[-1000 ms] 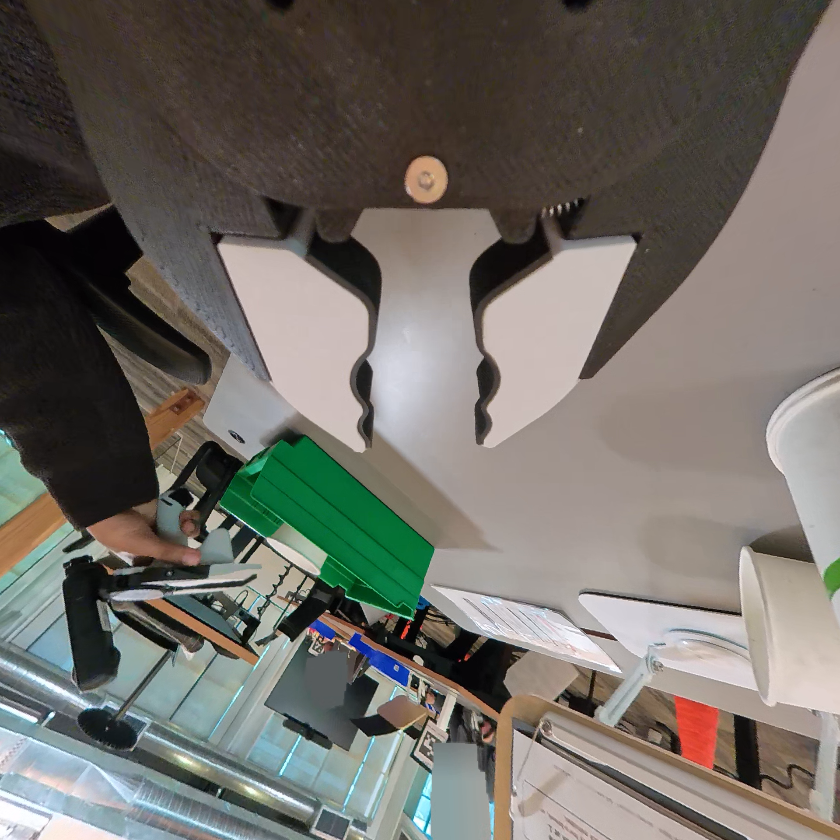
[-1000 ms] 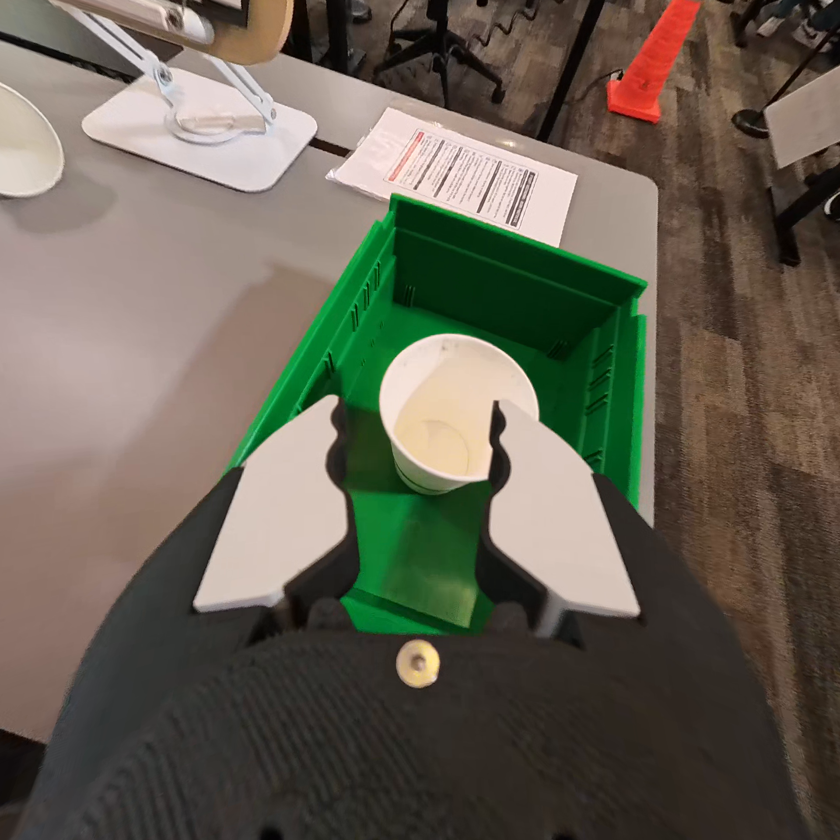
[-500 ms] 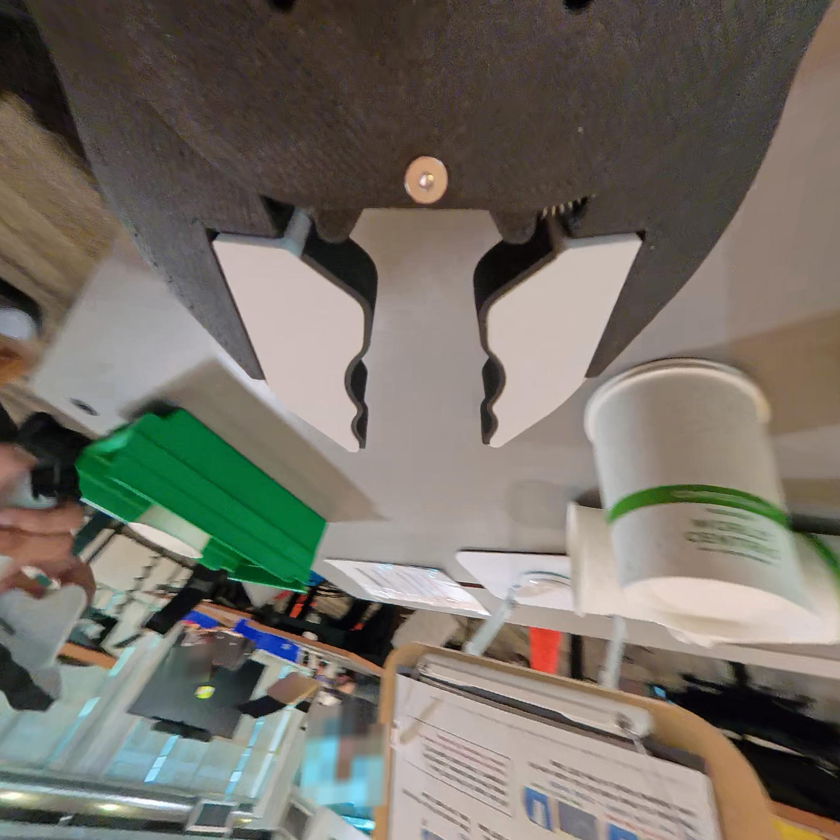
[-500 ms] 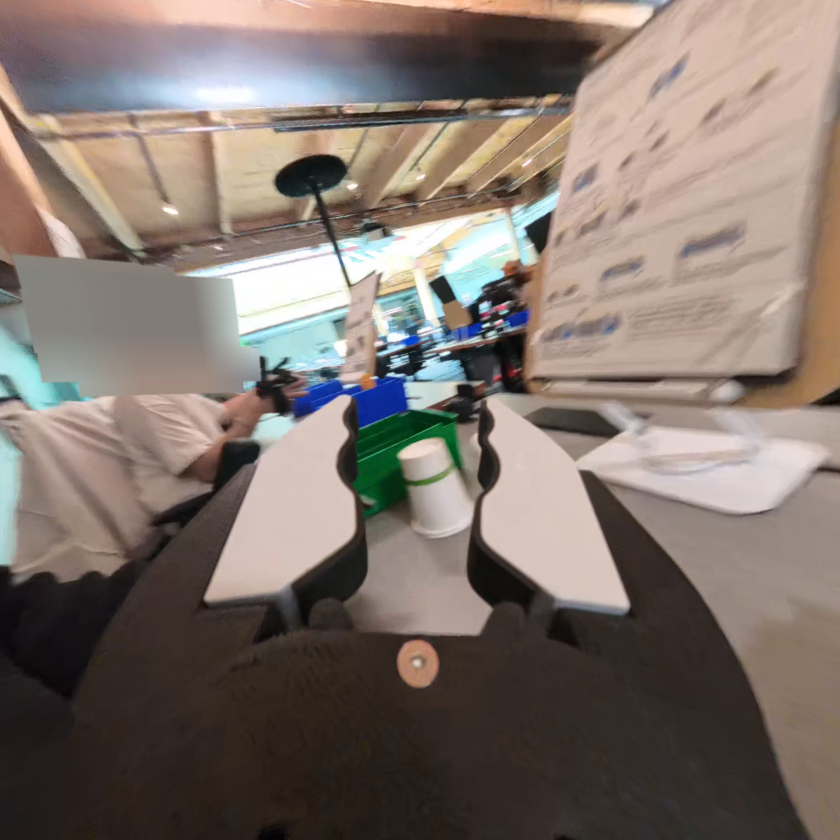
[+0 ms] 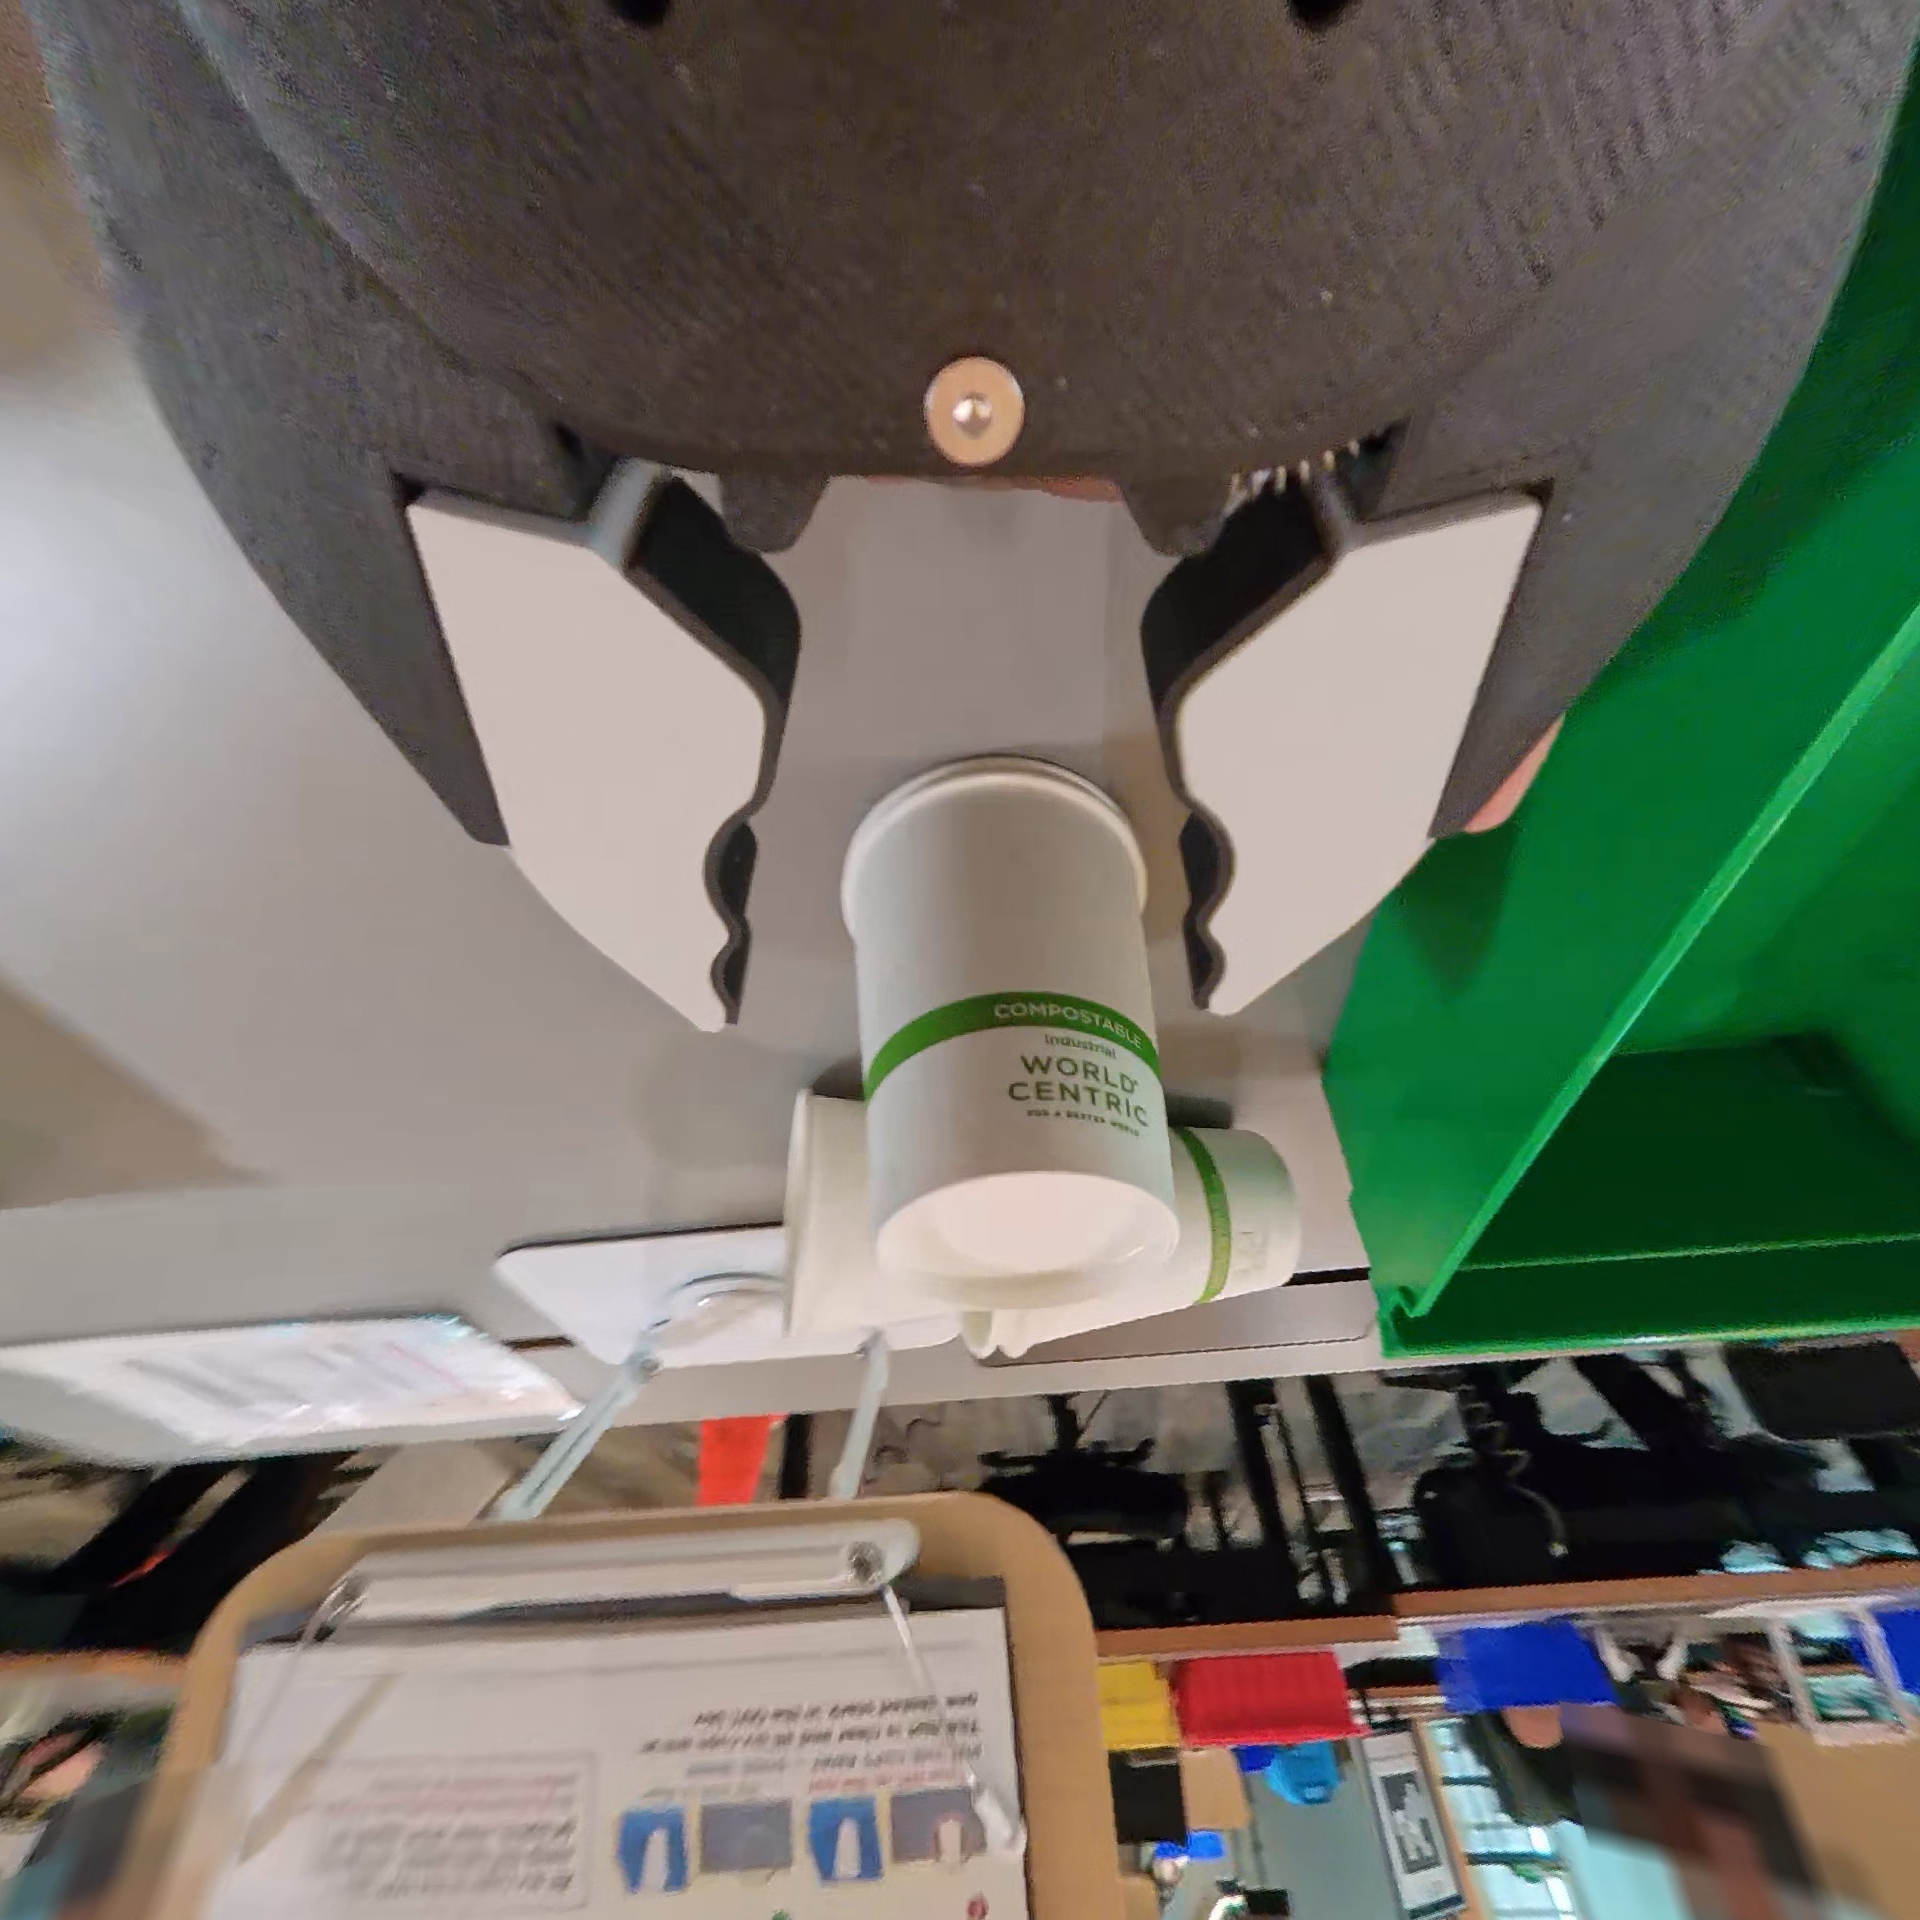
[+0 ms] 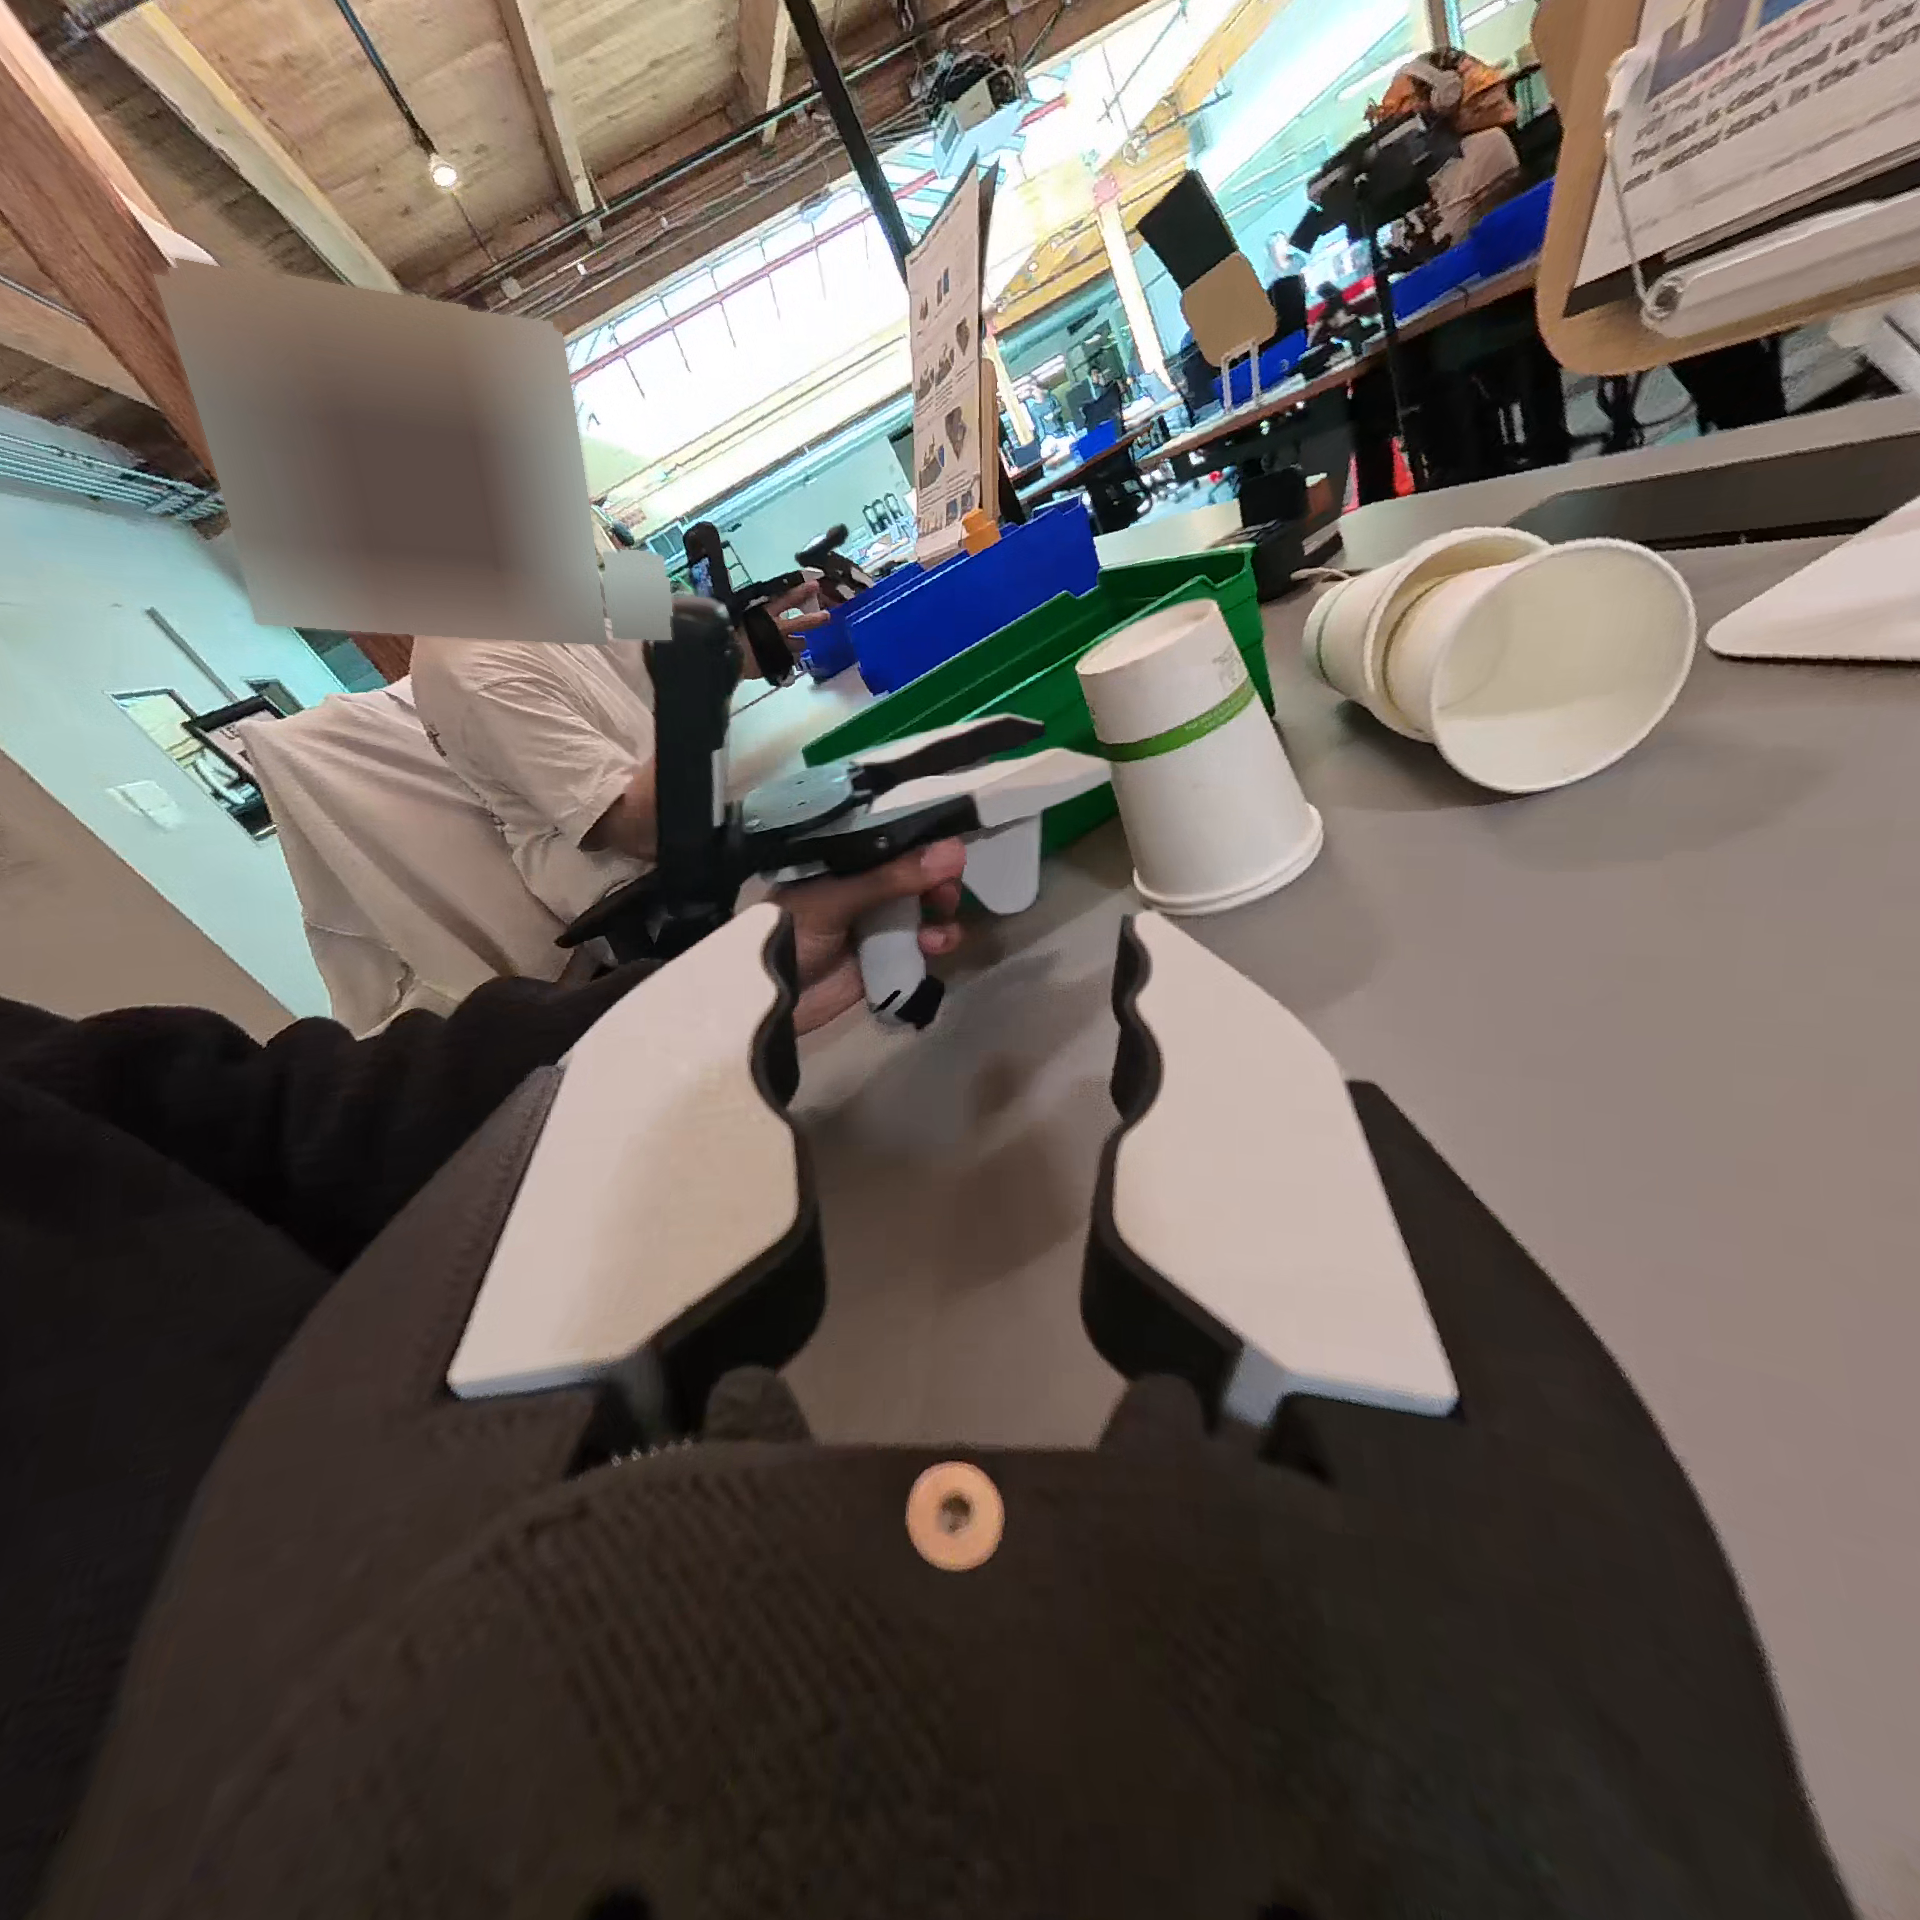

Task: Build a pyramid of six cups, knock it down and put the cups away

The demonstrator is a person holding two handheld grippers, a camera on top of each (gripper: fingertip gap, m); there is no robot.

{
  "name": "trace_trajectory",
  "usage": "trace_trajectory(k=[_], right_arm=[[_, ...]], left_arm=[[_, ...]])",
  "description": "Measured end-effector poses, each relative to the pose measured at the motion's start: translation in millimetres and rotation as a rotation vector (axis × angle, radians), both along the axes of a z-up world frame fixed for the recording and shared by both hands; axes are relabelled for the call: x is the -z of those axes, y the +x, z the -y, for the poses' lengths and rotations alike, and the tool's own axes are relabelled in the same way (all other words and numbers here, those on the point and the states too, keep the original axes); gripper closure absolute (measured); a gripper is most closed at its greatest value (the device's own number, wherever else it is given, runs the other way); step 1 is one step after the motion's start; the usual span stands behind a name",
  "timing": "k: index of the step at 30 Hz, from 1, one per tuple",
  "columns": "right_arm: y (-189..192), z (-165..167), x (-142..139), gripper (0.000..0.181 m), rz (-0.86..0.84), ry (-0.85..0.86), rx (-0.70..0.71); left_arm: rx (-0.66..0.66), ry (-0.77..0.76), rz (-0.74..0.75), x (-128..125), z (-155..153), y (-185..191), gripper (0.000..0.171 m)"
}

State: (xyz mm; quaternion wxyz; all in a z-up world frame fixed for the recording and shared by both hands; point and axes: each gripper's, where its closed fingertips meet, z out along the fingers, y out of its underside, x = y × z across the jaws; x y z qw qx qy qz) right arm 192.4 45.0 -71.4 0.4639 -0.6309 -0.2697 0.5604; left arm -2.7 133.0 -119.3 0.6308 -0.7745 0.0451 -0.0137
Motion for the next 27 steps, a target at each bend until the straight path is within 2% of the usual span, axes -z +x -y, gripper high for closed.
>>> trace_trajectory(k=[2,6,10,11,18,27], right_arm=[[6,1,3,0.121,0.006,-0.014,0.022],[19,5,3,0.121,0.011,-0.003,0.079],[31,6,3,0.123,0.03,0.023,0.132],[34,6,4,0.124,0.038,0.025,0.14],[41,2,14,0.125,0.059,-0.012,0.154],[36,-4,20,0.127,0.054,-0.061,0.123]], left_arm=[[-0.042,-0.018,-0.06,6,-13,-3,0.08],[-0.115,0.049,-0.038,-10,-39,-15,0.079],[-0.04,-0.055,-0.022,1,-66,-9,0.08],[-0.024,-0.061,-0.007,2,-68,-7,0.091],[0.085,0.059,0.092,-33,-61,6,0.093],[0.299,0.043,0.041,-26,-32,53,0.093]])
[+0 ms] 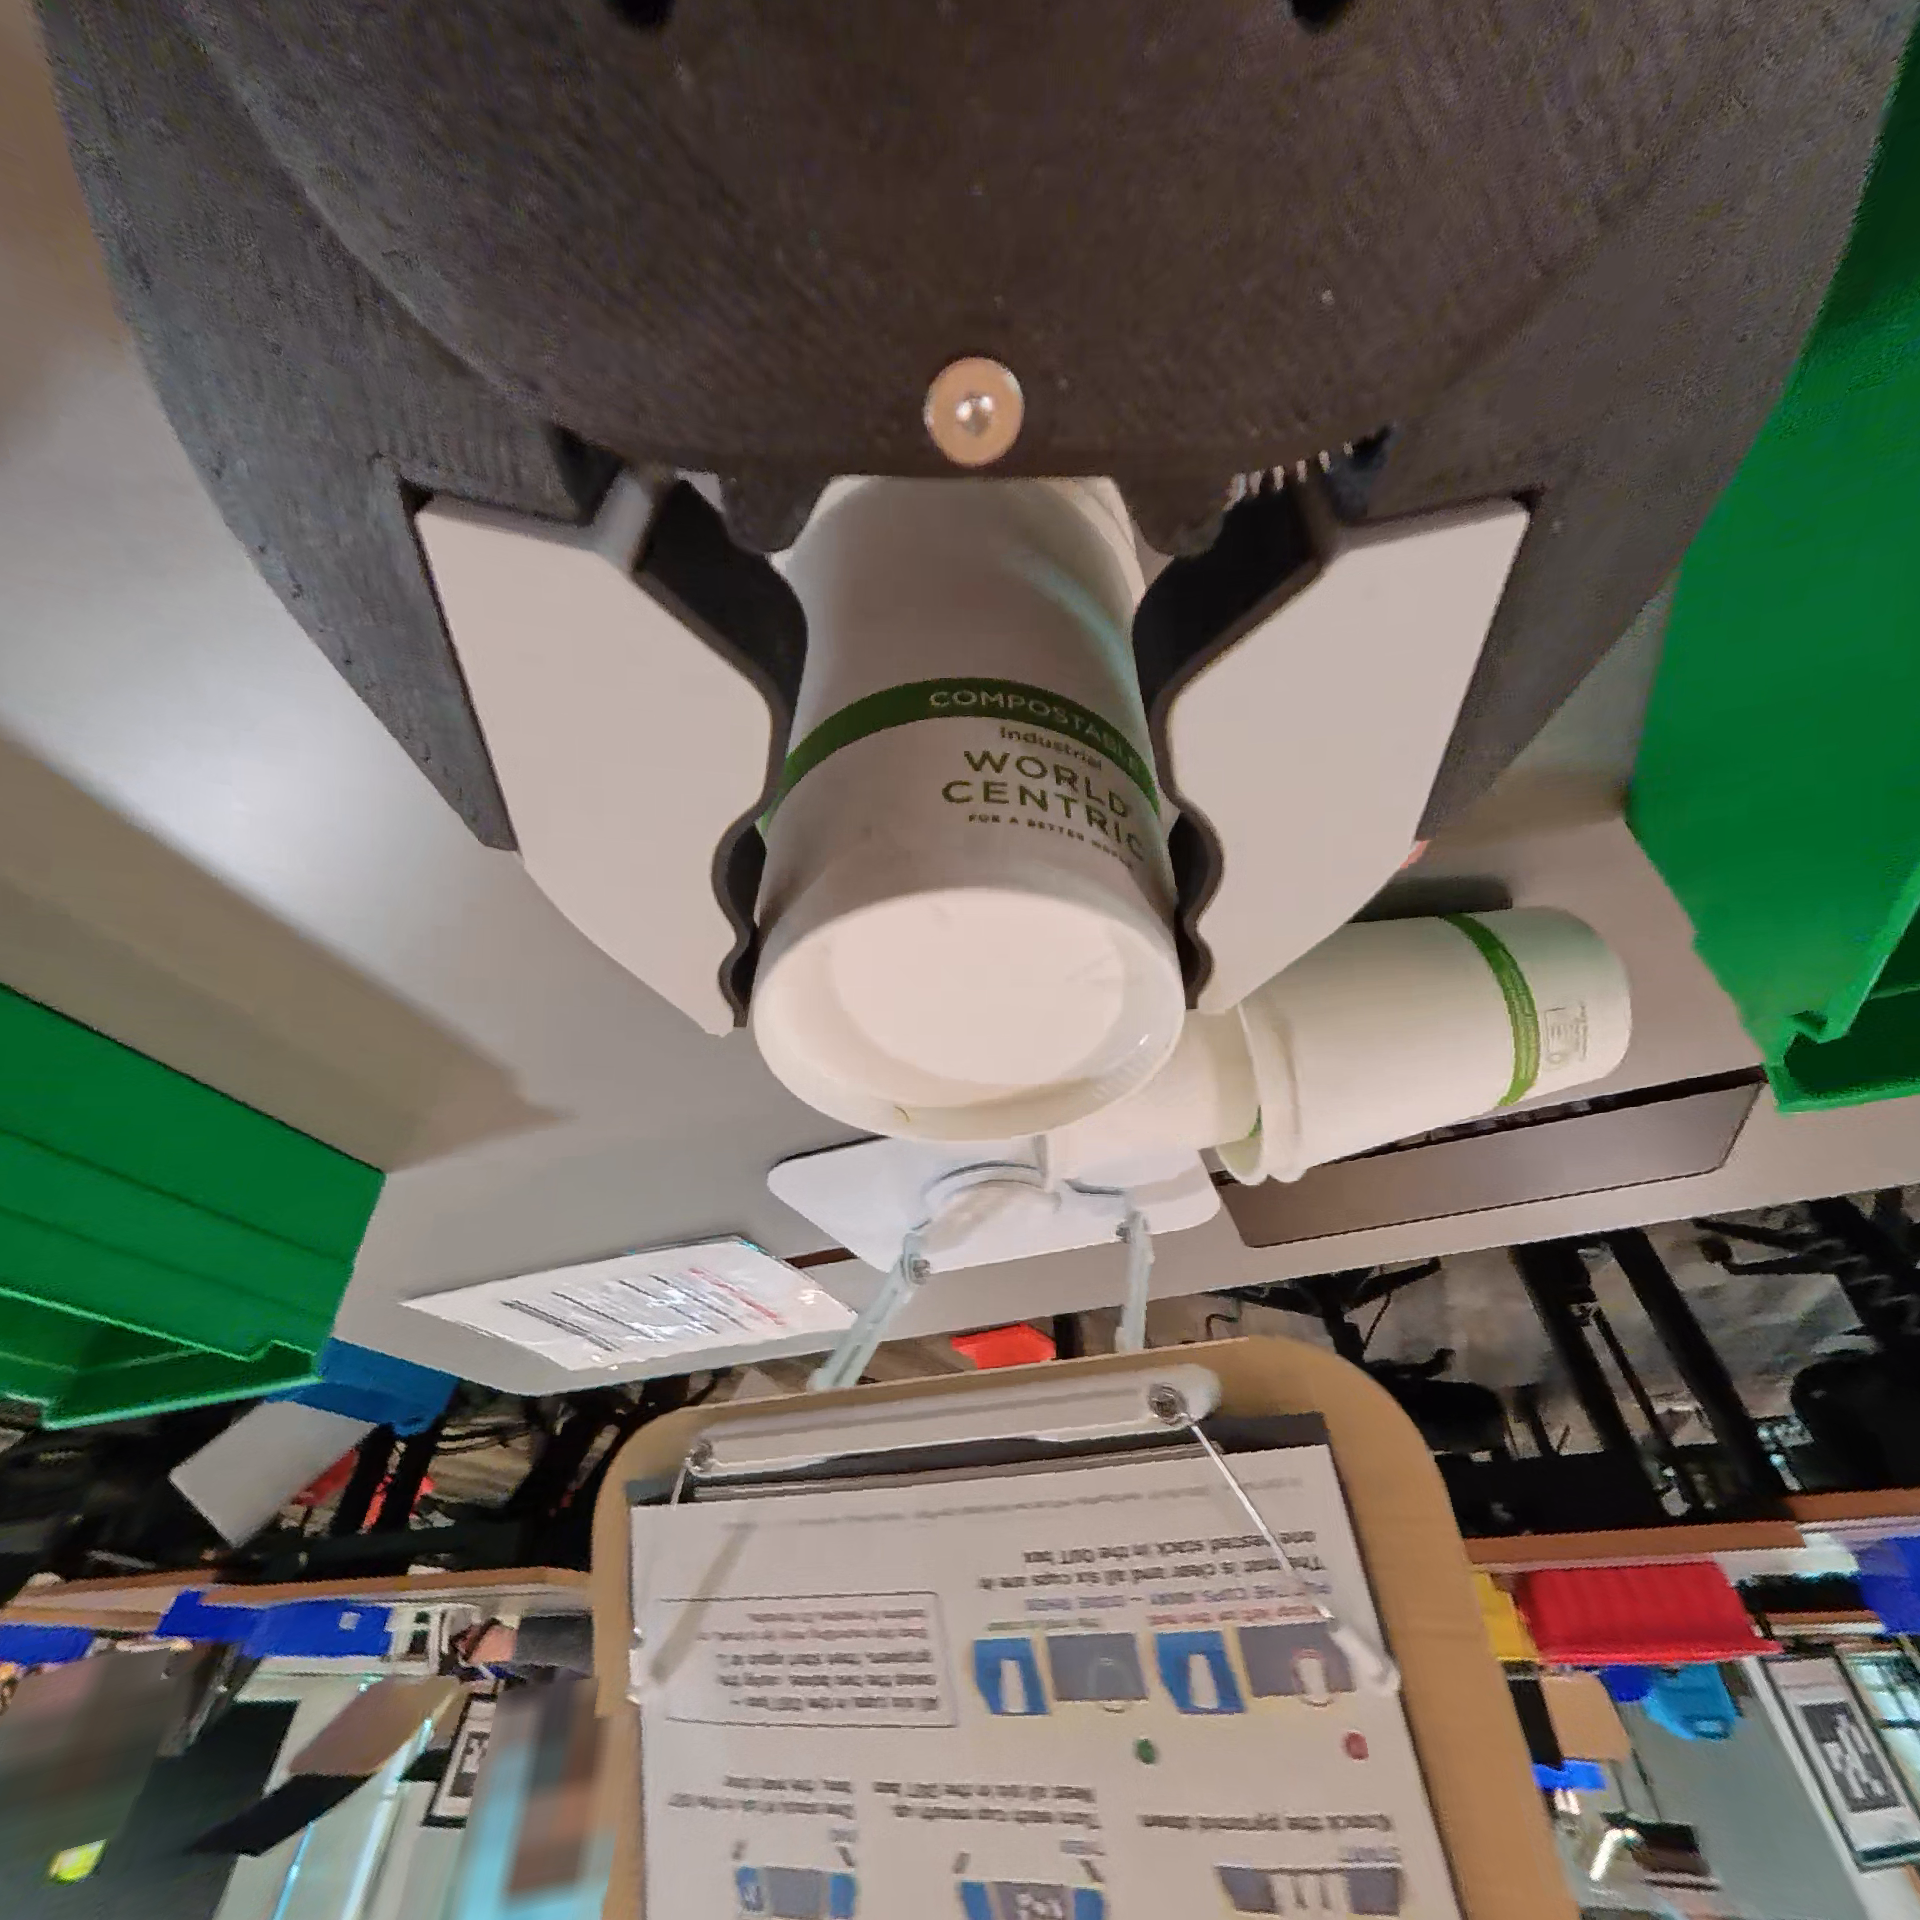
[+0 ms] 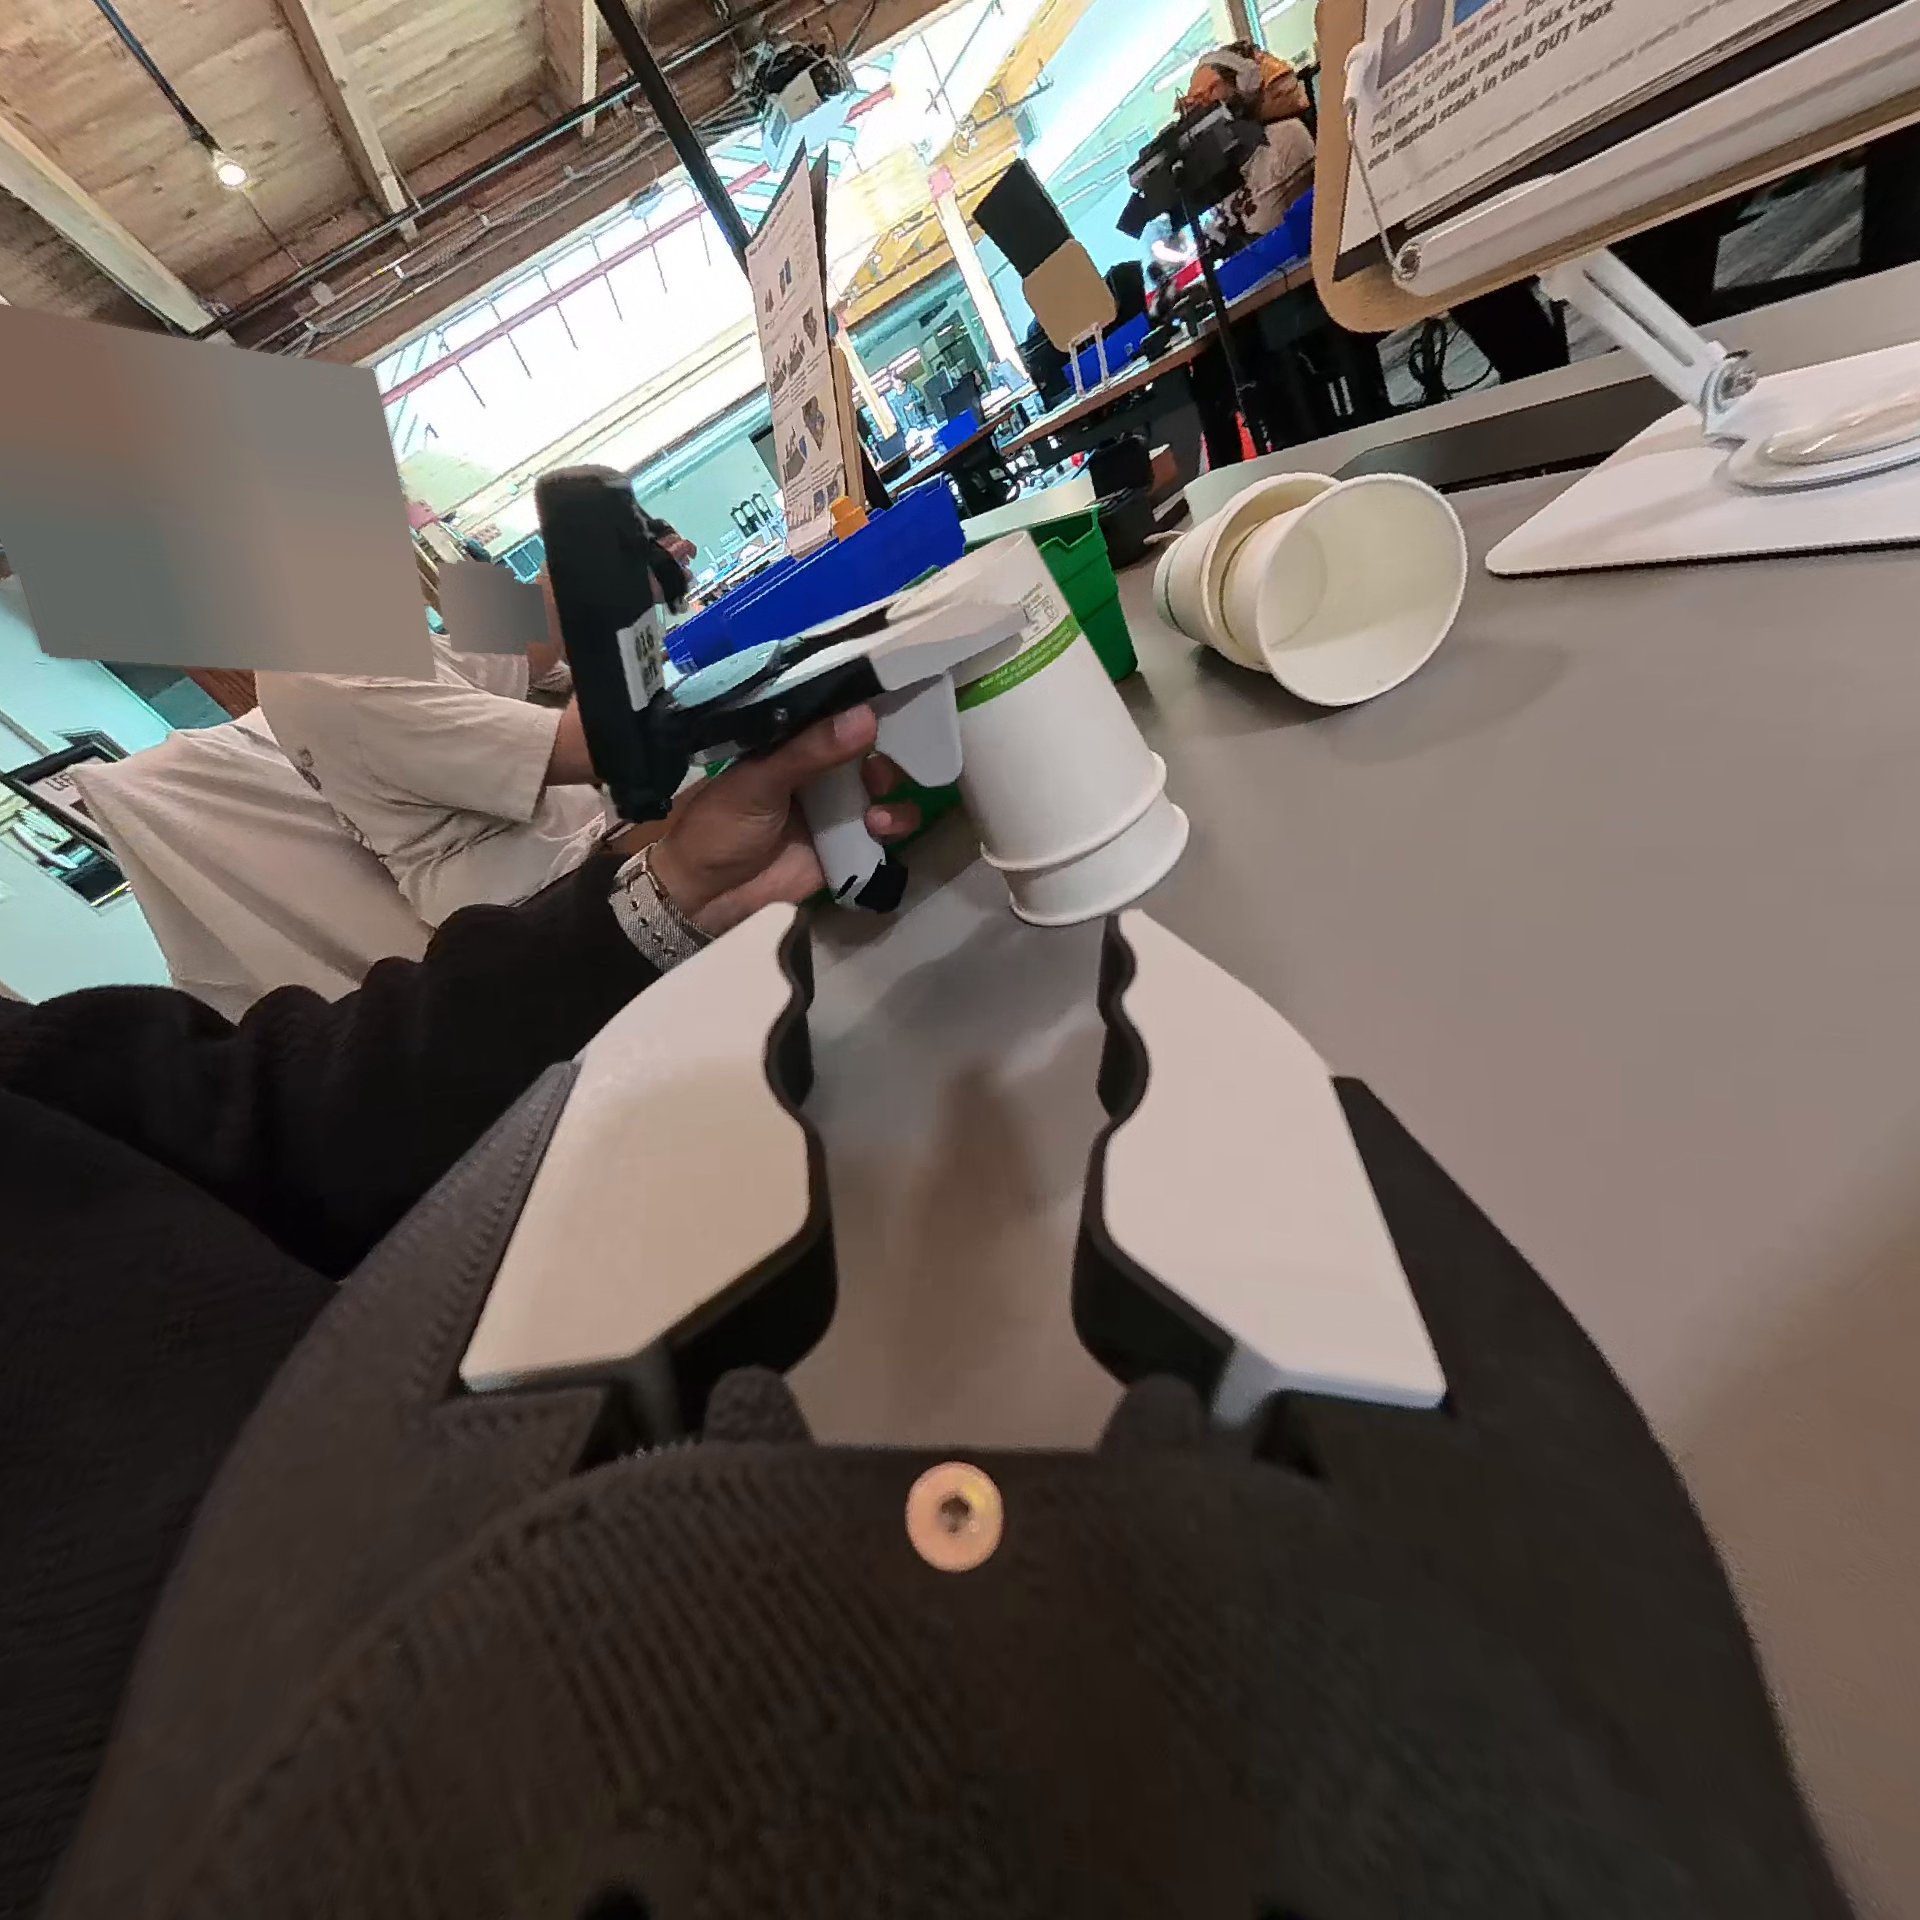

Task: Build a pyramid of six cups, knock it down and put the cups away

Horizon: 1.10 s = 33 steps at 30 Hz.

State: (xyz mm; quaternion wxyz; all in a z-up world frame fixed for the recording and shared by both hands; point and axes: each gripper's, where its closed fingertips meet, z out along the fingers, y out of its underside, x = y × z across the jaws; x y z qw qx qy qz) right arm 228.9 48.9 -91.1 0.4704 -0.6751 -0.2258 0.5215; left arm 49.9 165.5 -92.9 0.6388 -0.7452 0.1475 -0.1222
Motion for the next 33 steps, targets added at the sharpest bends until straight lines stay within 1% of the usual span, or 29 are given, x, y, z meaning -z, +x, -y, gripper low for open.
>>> trace_trajectory(k=[2,4,6,8,10,11,13,16,19,22,25,27,28,29,30,33], right_arm=[[-3,-1,1,0.128,-0.002,-0.008,-0.013],[-6,-1,1,0.128,-0.003,-0.015,-0.026],[-8,-2,1,0.128,-0.004,-0.017,-0.035],[-10,-4,1,0.128,-0.006,-0.021,-0.042],[-12,-7,2,0.128,-0.014,-0.031,-0.047],[-14,-8,2,0.128,-0.017,-0.036,-0.048],[-20,-10,1,0.128,-0.021,-0.04,-0.053],[-34,-2,-3,0.125,-0.046,-0.044,-0.102],[-51,10,-9,0.121,-0.076,-0.052,-0.165],[-63,12,-6,0.12,-0.076,-0.077,-0.171],[-68,18,-14,0.122,-0.092,-0.03,-0.208],[-68,22,-19,0.133,-0.088,0.032,-0.214],[-68,23,-21,0.143,-0.08,0.064,-0.212],[-66,23,-23,0.16,-0.07,0.099,-0.199],[-63,21,-25,0.17,-0.059,0.136,-0.175],[-52,14,-32,0.174,-0.043,0.225,-0.118]], left_arm=[[0.01,0.029,-0.017,-3,5,3,0.093],[-0.002,0.092,0.014,-15,10,0,0.093],[-0.022,0.193,0.107,-39,19,-9,0.093],[-0.061,0.294,0.211,-65,29,-27,0.093],[-0.083,0.35,0.324,-88,40,-43,0.093],[-0.068,0.353,0.376,-97,44,-47,0.093],[0.004,0.339,0.484,-112,54,-44,0.094],[0.124,0.302,0.645,-122,71,-27,0.094],[0.265,0.242,0.811,-127,90,1,0.094],[0.417,0.131,1.035,-128,105,27,0.094],[0.468,0.026,1.178,-116,110,44,0.094],[0.466,-0.037,1.225,-102,110,53,0.094],[0.462,-0.065,1.233,-95,110,57,0.094],[0.469,-0.084,1.237,-91,110,60,0.094],[0.477,-0.101,1.243,-87,111,63,0.094],[0.502,-0.13,1.258,-83,111,66,0.094]])
